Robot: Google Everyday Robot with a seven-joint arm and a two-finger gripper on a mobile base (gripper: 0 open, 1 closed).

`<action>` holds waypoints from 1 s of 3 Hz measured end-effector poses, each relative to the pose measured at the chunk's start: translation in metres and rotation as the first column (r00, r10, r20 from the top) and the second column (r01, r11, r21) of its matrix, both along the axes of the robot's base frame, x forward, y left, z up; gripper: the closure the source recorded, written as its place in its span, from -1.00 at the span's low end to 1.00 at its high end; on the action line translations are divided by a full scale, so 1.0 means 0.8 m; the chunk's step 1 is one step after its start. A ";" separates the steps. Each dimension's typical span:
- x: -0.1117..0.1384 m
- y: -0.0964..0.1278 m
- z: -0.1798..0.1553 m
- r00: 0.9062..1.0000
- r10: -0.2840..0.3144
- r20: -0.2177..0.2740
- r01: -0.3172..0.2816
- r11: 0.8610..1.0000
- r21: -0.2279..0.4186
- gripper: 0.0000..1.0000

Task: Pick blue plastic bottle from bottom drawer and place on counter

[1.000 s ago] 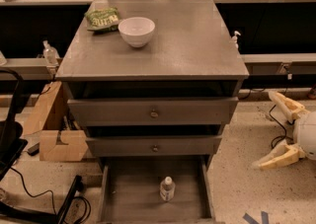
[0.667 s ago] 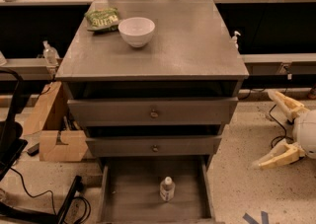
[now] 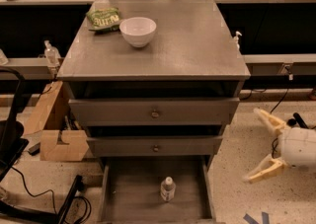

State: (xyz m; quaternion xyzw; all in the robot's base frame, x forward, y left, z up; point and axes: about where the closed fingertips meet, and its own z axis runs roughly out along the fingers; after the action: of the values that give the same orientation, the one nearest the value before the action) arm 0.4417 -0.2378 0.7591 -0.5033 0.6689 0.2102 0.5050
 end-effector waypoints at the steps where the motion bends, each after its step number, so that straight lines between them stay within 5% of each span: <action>1: 0.002 -0.003 -0.089 0.999 0.029 -0.034 -0.025 0.993 0.112 -1.00; 3: 0.022 -0.006 -0.249 0.996 0.069 -0.056 -0.054 0.969 0.240 -1.00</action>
Offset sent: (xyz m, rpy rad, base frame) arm 0.0155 -0.0170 -0.2361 0.3394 0.0705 0.0552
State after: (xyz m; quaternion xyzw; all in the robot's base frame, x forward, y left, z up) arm 0.4591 -0.2429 0.5602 -0.4526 0.6387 0.3205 0.5334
